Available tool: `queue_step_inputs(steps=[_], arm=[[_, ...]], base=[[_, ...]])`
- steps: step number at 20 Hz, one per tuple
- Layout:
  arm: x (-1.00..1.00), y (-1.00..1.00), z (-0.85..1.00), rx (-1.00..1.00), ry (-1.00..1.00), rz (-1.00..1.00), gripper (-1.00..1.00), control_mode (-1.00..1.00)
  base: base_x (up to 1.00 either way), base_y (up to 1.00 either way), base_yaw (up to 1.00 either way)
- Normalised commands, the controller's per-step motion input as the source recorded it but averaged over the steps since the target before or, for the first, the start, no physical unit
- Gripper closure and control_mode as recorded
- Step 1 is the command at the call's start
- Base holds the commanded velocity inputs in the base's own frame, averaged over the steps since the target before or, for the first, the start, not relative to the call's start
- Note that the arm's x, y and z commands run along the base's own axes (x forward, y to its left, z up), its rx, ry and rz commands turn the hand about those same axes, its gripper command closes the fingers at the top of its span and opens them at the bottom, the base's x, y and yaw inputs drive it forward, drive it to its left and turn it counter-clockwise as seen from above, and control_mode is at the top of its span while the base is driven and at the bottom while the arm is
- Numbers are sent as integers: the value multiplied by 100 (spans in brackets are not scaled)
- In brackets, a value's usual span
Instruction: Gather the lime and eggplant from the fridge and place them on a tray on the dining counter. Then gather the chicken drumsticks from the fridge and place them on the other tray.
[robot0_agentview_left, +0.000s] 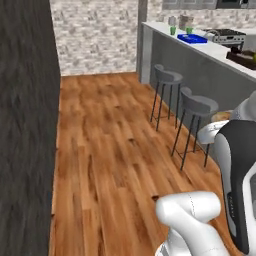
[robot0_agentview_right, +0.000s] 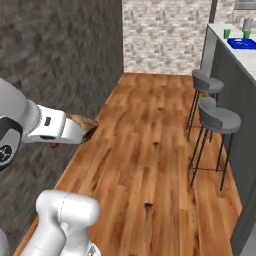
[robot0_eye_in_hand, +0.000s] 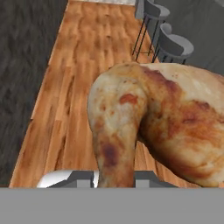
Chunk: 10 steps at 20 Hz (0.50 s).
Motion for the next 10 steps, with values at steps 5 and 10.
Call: queue_step_inputs(steps=[5, 10], arm=[[0, 0, 0, 0, 0, 0, 100, 100], [0, 0, 0, 0, 0, 0, 100, 100]], base=[[100, 64, -42], [100, 67, -43]])
